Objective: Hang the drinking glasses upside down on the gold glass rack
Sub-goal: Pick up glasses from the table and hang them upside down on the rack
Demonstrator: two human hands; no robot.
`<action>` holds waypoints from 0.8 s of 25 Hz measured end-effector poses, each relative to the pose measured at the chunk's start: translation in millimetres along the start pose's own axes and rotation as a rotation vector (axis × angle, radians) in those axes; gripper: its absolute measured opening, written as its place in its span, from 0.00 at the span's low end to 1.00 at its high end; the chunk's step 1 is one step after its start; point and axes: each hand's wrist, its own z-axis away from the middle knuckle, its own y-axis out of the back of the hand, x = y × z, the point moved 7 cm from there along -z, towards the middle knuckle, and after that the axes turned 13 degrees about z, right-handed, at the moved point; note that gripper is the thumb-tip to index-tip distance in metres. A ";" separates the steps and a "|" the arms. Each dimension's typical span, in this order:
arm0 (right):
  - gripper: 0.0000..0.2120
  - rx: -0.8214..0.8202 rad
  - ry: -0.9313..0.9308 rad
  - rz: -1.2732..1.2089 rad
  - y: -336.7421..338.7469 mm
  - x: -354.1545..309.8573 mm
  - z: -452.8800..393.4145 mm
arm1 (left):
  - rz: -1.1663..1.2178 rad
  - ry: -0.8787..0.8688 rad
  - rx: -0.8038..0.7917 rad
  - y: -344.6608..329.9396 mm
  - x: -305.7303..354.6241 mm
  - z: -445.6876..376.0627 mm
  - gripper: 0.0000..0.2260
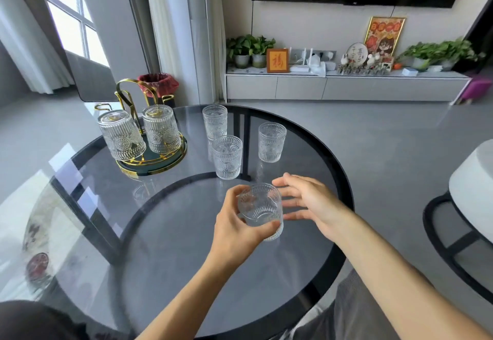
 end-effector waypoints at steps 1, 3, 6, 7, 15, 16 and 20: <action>0.16 -0.017 -0.014 -0.028 -7.4 2.9 -1.3 | 0.048 -0.015 0.020 11.7 5.5 -3.5 0.31; 0.21 -0.086 -0.083 -0.025 -32.6 6.9 -4.5 | 0.089 -0.072 0.032 35.2 22.7 -12.7 0.32; 0.35 -0.272 -0.171 -0.183 -77.4 -3.3 -9.0 | 0.073 -0.152 0.012 66.2 48.6 -25.4 0.32; 0.36 -0.336 -0.161 -0.246 -90.7 -13.3 -10.8 | 0.075 -0.171 0.005 77.4 54.5 -29.3 0.32; 0.33 -0.341 -0.136 -0.571 -130.8 -84.6 -43.9 | -0.158 -0.296 -0.135 128.2 100.8 -53.4 0.36; 0.30 -0.306 -0.100 -0.556 -126.8 -97.3 -52.6 | -0.188 -0.303 -0.159 136.7 109.0 -60.1 0.36; 0.18 -0.081 0.110 -0.390 -97.5 -155.8 -93.0 | -0.349 -0.391 0.012 190.5 145.8 -115.2 0.20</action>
